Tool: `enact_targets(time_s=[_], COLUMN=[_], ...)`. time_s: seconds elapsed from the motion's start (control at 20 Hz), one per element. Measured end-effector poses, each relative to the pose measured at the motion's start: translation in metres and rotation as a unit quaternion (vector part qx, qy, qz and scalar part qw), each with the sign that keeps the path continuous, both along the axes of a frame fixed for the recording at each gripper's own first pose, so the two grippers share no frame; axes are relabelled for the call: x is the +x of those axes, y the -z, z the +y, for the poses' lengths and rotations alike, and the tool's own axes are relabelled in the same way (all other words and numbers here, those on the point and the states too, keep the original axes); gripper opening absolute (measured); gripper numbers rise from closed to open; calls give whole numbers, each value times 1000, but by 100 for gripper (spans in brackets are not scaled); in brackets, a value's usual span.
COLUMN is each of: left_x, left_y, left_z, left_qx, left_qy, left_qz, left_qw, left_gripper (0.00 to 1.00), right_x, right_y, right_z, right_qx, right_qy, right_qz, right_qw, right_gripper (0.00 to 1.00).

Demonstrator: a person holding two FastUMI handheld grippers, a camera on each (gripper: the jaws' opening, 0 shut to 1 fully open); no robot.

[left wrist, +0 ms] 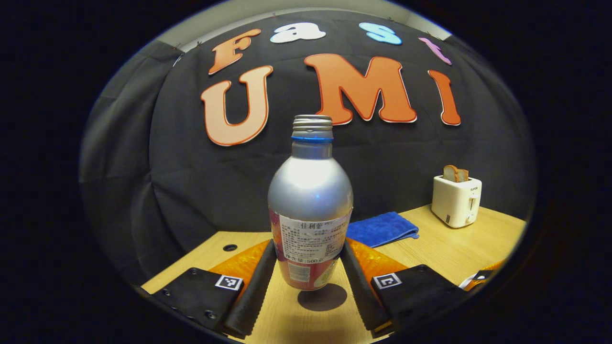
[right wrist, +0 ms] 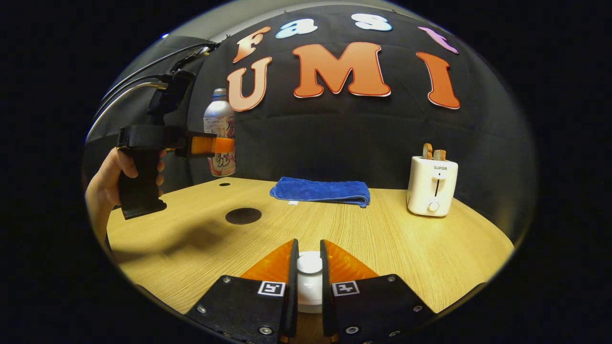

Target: Open the teacup lid with one hand, grasp the water bottle and pour water into the teacup with the other hand; after pouring, place the water bottle on the coaster and then close the teacup lid.

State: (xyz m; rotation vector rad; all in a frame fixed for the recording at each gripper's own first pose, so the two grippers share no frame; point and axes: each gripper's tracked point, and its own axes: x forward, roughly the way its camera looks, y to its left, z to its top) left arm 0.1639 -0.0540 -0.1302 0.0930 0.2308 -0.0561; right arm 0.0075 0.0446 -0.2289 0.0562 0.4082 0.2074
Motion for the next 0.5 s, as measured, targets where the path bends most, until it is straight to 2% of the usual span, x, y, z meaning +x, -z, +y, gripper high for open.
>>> enact_targets(time_s=[0.1, 0.2, 0.3, 0.35, 0.5], left_x=[7, 11, 16, 18, 22], left_y=[15, 29, 42, 50, 68], left_z=[5, 6, 9, 11, 16], left_qx=[-29, -56, -70, -77, -99], left_qy=[-1, 2, 3, 3, 5], left_qz=[20, 36, 44, 49, 64], left_qw=[999, 998, 997, 996, 993], left_gripper=[84, 81, 81, 84, 84], right_x=[0, 0, 1, 0, -1], right_y=[2, 4, 2, 1, -8], right_z=[0, -3, -7, -8, -9], right_qx=[4, -3, -6, -6, -1], right_qy=[3, 11, 17, 20, 18], right_qz=[5, 6, 7, 6, 4], right_qw=[1000, 1000, 1000, 1000, 1000], right_gripper=[27, 29, 47, 54, 63])
